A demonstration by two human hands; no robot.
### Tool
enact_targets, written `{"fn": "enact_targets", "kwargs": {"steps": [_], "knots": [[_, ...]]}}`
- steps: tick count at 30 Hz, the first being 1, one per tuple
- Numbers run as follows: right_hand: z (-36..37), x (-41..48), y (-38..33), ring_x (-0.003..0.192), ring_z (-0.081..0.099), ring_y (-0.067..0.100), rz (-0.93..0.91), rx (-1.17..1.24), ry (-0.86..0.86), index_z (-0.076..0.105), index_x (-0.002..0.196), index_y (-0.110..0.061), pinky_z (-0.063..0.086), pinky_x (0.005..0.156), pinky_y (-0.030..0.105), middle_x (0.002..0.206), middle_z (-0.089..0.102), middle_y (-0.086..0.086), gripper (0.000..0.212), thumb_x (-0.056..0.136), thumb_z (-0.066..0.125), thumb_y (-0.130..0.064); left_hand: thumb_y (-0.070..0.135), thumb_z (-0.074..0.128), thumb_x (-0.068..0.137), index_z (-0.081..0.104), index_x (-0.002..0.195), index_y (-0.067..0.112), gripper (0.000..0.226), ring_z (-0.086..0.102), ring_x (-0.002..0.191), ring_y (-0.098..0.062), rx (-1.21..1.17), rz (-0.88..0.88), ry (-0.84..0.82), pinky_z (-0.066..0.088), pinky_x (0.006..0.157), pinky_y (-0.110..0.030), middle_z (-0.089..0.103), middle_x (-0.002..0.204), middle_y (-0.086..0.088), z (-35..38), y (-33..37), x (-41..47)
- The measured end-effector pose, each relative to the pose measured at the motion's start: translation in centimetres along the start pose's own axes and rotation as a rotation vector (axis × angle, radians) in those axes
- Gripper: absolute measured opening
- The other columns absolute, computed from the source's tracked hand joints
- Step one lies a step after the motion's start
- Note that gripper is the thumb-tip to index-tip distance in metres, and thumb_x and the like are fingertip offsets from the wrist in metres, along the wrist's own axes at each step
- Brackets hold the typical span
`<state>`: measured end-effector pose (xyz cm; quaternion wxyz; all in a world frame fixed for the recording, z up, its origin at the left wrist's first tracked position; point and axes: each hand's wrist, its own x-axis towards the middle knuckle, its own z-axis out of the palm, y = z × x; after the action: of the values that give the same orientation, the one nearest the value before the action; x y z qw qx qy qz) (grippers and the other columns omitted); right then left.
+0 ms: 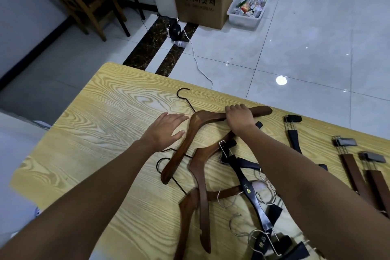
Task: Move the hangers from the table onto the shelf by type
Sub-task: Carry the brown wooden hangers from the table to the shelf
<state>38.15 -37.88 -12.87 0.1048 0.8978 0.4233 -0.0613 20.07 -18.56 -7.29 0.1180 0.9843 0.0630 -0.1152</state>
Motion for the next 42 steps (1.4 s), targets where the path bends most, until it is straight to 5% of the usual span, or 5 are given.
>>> {"fn": "enact_targets", "kwargs": {"steps": [4, 7, 16, 27, 42], "knots": [[-1.4, -0.8, -0.1, 0.094, 0.062, 0.029, -0.078, 0.098, -0.023, 0.047, 0.118, -0.009, 0.037, 0.067, 0.033, 0.107, 0.062, 0.006, 0.033, 0.097, 0.046, -0.035, 0.037, 0.040, 0.098, 0.028, 0.147, 0.028, 0.051, 0.024, 0.142, -0.007, -0.011, -0.004, 0.028, 0.003, 0.120, -0.029, 0.031, 0.153, 0.007, -0.6, 0.6, -0.2], [-2.5, -1.2, -0.4, 0.085, 0.061, 0.025, -0.055, 0.074, -0.048, 0.048, 0.115, -0.011, 0.035, 0.059, 0.031, 0.099, 0.062, 0.003, 0.038, 0.093, 0.051, -0.043, 0.039, 0.039, 0.098, 0.027, 0.147, 0.028, 0.051, 0.022, 0.142, -0.007, -0.009, 0.005, 0.036, 0.001, 0.119, -0.028, 0.029, 0.153, 0.008, -1.0, 1.2, -0.6], [-6.2, -3.0, -1.8, 0.072, 0.050, 0.022, 0.023, 0.026, -0.050, 0.061, 0.096, -0.013, 0.037, 0.061, 0.030, 0.078, 0.048, 0.000, 0.025, 0.090, 0.060, -0.037, 0.038, 0.039, 0.098, 0.025, 0.147, 0.029, 0.051, 0.022, 0.143, -0.007, 0.013, 0.006, 0.075, 0.003, 0.121, -0.031, 0.029, 0.153, 0.008, -2.7, 2.2, -4.2], [-9.0, -7.5, -4.1, 0.087, 0.064, 0.026, 0.191, 0.079, 0.035, 0.062, 0.099, -0.013, 0.036, 0.063, 0.029, 0.096, 0.065, 0.004, 0.023, 0.092, 0.060, -0.035, 0.038, 0.039, 0.099, 0.024, 0.147, 0.029, 0.051, 0.024, 0.142, -0.010, 0.048, -0.004, 0.108, 0.004, 0.119, -0.030, 0.030, 0.153, 0.007, -3.5, 3.0, -10.8], [-8.3, -15.8, -4.4, 0.078, 0.057, 0.026, 0.461, 0.284, 0.107, 0.060, 0.096, -0.013, 0.034, 0.065, 0.030, 0.092, 0.063, 0.005, 0.019, 0.092, 0.060, -0.031, 0.038, 0.039, 0.098, 0.027, 0.145, 0.030, 0.049, 0.024, 0.141, -0.008, -0.034, 0.013, 0.068, 0.005, 0.120, -0.028, 0.032, 0.151, 0.009, 1.6, 7.1, -14.9]]}}
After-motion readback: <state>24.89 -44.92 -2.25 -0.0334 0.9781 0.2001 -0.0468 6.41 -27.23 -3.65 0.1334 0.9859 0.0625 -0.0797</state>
